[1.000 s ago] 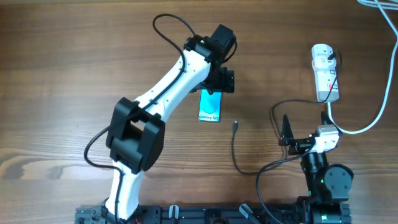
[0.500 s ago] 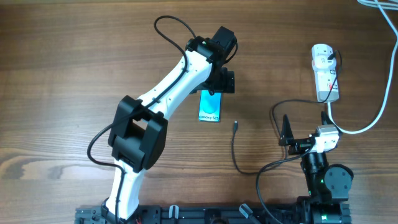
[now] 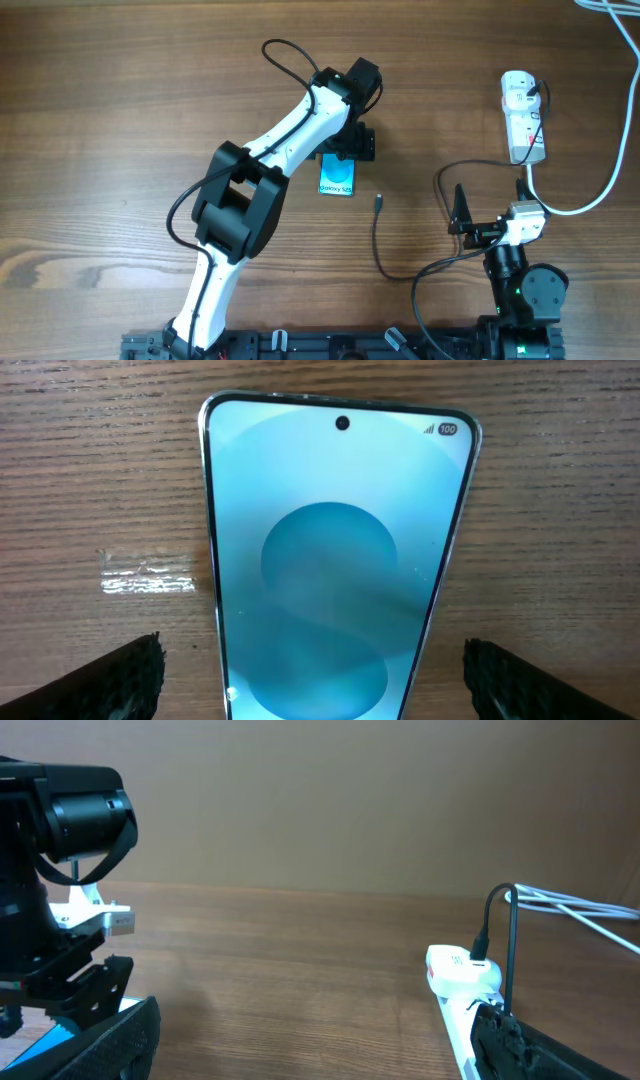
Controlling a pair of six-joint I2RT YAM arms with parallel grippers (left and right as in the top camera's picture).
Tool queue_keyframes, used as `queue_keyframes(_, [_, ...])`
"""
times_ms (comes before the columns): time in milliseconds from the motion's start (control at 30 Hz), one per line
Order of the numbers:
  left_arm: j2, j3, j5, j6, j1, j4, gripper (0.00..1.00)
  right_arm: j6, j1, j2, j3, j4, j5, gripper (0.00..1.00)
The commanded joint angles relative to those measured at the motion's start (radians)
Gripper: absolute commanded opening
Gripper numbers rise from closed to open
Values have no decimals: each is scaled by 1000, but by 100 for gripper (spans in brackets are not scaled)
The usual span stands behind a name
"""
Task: Plug charger to phone and switch on socket
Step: 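Close the left gripper on the phone's lower edge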
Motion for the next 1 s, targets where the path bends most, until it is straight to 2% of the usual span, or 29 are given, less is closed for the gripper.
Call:
queue_keyframes(0, [40,-7,-13,16,-6,12,100,-9,-5,-8,-2,3,13,100])
queue_keyframes(267, [62,-7,-62,21,-6,24,100,-9,-5,-8,-2,3,13,100])
queue_keyframes(633, [87,-7,-24,21,-17,25,100,-9,-5,-8,-2,3,13,100])
queue_keyframes(967, [88,-7,-21,20,-17,25,80,-9,-5,-8,-2,3,13,100])
